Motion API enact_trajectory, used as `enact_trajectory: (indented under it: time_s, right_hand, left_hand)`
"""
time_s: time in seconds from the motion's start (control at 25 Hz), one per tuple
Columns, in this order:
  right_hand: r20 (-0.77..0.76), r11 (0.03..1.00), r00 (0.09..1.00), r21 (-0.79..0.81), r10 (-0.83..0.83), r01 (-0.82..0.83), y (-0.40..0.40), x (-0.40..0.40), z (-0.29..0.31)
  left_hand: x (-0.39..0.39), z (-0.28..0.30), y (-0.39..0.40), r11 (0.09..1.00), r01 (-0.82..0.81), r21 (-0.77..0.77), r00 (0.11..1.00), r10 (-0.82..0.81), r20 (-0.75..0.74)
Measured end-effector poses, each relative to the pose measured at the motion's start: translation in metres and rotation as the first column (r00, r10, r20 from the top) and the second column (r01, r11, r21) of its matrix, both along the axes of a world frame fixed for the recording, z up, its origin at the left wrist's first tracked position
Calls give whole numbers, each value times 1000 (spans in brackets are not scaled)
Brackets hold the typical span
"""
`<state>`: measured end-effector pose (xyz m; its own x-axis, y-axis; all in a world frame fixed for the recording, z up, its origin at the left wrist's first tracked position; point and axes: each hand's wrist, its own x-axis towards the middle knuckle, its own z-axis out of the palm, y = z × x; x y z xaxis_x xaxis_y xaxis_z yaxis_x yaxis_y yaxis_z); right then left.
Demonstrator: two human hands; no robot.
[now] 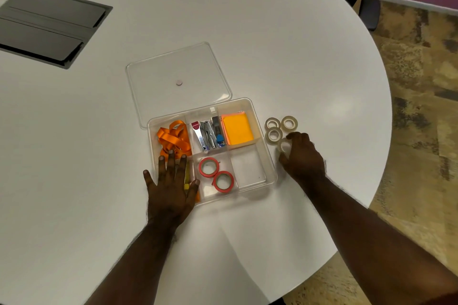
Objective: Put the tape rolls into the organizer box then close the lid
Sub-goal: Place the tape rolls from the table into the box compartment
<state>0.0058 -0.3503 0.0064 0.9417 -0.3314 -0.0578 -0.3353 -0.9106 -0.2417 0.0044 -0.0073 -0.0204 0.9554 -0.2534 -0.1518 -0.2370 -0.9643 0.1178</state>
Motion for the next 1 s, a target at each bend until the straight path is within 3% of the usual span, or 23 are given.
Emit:
enact_trajectory:
  time_s: [0.12,0.24,0.44,0.72,0.8,0.88,1.0]
  right_hand:
    - [173,978,966,44,195,-205,26,4,24]
    - [123,906,899,-18,421,-422,62,6,37]
    - [-229,930,903,36,364,-365,100,15,19]
    - [-273,942,903,55,333,-331,109,23,5]
    - [-229,939,911,71,343,-336,104,23,10]
    - [-67,944,944,89,324,-318,87,25,21]
    - [133,985,981,87,140,-152,42,35,32]
  left_hand:
    - [-3,-2,0,1000,6,-3,999,-6,41]
    - [-2,-2,0,1000,-2,-13,999,3,44]
    - [-1,-4,0,1000,-12,-21,1000,13,23]
    - [-1,-6,-1,999,-24,-42,999,25,31]
    - [-1,-7,-1,999,-28,-35,999,29,27]
    - [-1,-8,0,999,-32,-26,999,33,23]
    - [-1,-8,0,999,-36,-26,999,36,24]
